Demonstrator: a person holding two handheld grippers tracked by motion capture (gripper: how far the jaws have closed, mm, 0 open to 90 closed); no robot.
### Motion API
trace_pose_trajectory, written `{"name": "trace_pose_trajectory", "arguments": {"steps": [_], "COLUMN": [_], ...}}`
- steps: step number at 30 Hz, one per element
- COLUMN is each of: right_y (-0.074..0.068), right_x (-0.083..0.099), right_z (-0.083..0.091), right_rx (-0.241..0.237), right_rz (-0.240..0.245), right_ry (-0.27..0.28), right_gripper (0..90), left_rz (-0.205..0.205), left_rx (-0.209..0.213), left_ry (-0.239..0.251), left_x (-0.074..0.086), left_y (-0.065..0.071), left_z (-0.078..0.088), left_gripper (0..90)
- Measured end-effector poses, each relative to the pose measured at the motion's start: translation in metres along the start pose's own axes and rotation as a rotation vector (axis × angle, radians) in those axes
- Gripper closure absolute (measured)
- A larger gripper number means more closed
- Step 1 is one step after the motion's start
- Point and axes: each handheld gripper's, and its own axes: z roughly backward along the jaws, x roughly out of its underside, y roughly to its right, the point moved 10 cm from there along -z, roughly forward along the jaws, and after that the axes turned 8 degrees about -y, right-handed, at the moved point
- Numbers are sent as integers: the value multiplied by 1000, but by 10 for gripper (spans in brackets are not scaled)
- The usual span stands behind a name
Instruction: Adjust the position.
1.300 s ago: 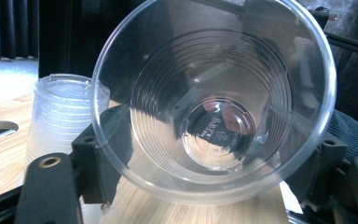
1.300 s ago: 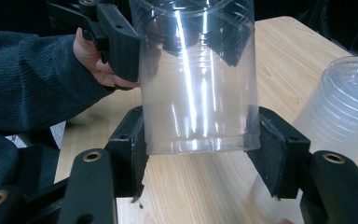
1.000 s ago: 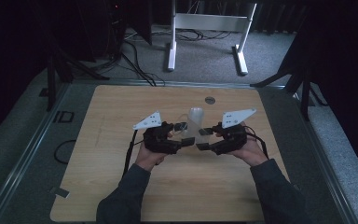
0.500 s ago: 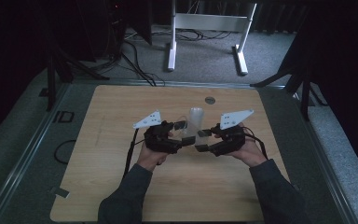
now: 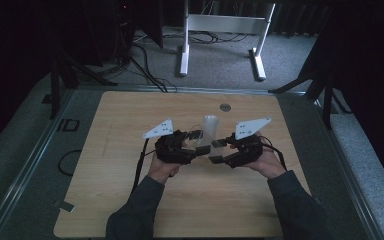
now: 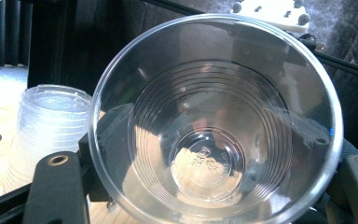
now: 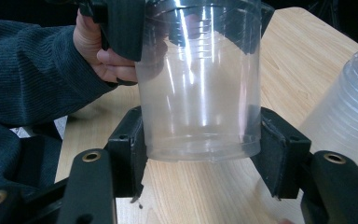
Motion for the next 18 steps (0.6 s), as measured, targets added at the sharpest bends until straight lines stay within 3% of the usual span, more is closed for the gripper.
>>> {"name": "trace_pose_trajectory", "arguments": {"steps": [10, 18], "right_y": [-1, 1], "right_x": [5, 4], "right_z": [-3, 2], "right_rx": [17, 45], "right_rz": [19, 31], "right_ry": [-67, -87], "right_gripper": [303, 264], "left_rz": [3, -14], "left_rx": [-1, -21], "left_ry": [12, -32], "left_x": [-3, 1], "left_y": [-1, -3], "left_z": [4, 6], "left_gripper": [285, 286]}}
